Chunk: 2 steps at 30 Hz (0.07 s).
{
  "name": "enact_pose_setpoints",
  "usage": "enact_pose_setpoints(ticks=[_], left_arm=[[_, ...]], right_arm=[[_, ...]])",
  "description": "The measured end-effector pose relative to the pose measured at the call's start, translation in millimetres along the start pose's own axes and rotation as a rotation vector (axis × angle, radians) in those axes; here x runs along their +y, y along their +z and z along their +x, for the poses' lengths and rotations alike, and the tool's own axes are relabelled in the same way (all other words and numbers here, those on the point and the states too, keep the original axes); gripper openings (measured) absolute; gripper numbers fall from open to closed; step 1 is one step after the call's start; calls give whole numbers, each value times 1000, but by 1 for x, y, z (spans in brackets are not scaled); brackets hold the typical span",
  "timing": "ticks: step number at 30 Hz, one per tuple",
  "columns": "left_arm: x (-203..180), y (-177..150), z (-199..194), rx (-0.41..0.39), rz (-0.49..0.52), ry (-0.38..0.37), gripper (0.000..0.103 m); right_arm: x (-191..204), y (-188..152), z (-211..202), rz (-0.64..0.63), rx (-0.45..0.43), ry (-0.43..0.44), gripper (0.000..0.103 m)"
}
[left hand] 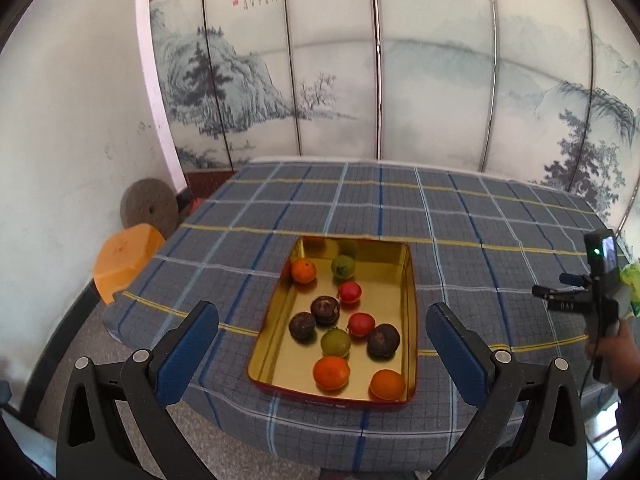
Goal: Organize fruits
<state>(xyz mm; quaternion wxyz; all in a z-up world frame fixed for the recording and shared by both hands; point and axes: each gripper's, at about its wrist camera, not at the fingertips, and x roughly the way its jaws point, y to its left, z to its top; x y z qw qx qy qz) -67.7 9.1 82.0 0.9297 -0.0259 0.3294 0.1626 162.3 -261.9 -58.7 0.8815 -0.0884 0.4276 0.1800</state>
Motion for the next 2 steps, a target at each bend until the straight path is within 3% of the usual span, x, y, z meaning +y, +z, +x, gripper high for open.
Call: enact_pose_setpoints(ticks=[2], left_arm=[[-5,5,10,28,9,30,103]], right_arm=[[-27,3,20,38,49,-27,89]])
